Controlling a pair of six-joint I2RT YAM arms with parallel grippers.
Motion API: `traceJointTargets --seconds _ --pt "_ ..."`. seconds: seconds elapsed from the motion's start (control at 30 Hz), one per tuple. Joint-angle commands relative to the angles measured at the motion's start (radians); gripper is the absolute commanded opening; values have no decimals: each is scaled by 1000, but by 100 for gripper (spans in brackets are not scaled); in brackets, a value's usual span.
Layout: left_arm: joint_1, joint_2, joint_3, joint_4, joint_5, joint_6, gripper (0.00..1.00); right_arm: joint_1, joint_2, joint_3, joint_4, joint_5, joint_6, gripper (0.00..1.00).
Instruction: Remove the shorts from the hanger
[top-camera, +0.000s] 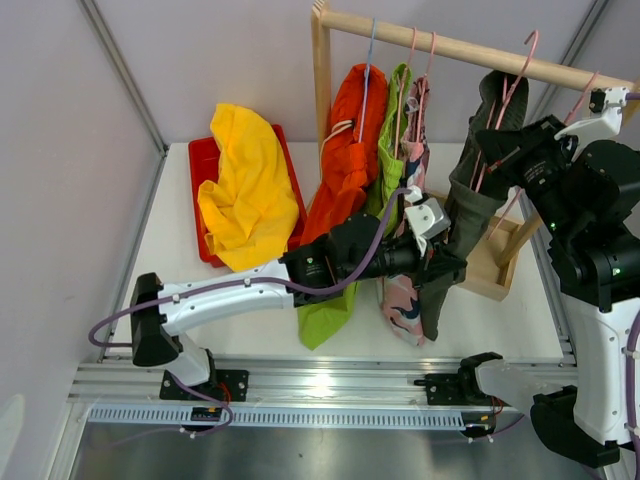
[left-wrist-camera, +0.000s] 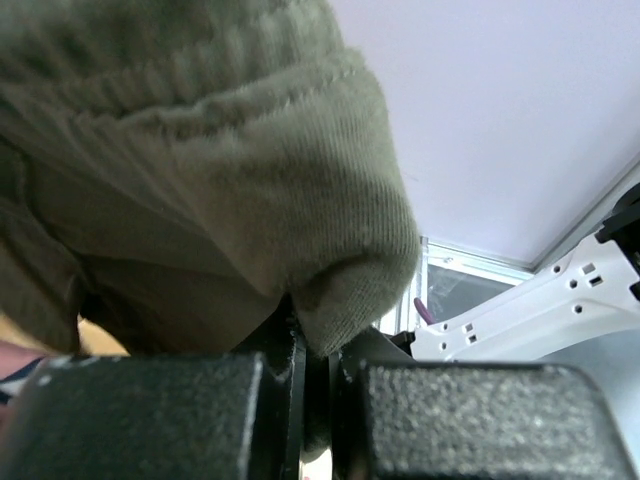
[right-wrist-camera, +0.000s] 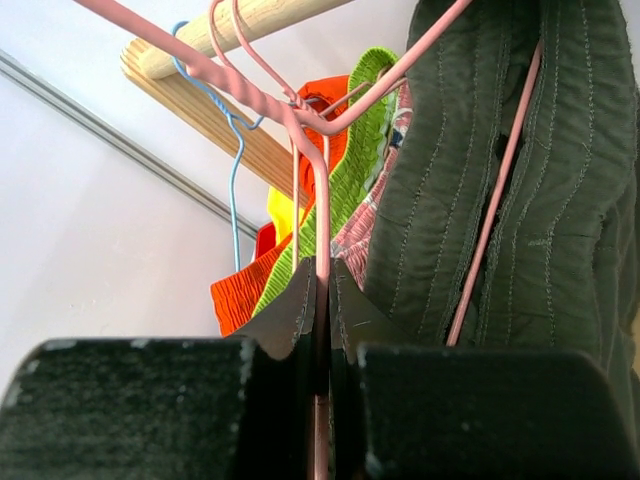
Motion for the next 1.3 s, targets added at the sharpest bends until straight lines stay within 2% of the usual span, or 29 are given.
traceJointTargets --seconds 0.0,0.27,0.37,0.5,0.6,0.67,0.87,1.0,1.03,1.13,1.27 --pt "-28 -92 -57 13 -17 -18 0 3 -17 54 125 29 -7 0" --pt "-241 -229 -316 -37 -132 28 0 3 15 107 100 105 -61 0" --pt "-295 -249 -393 -16 -181 5 0 2 14 112 88 115 -65 0" --pt "-316 -249 -415 3 -199 -3 0 0 2 98 71 119 -55 0" --pt "-316 -218 -358 -30 -260 23 0 0 -20 87 34 110 -30 0" --pt "-298 -165 -256 -77 -348 66 0 0 -46 49 -1 87 11 0" --pt "-134 36 94 -241 -377 122 0 2 -190 -80 -139 30 108 0" --pt "-19 177 325 -347 -393 122 0 2 -202 -2 -257 24 116 0" --pt "28 206 450 -413 -380 109 0 0 -189 52 -298 32 113 0" --pt "61 250 502 -467 -359 102 0 2 -149 145 -338 62 87 0" --pt "4 123 326 -441 -363 92 0 2 -75 227 -314 130 18 0"
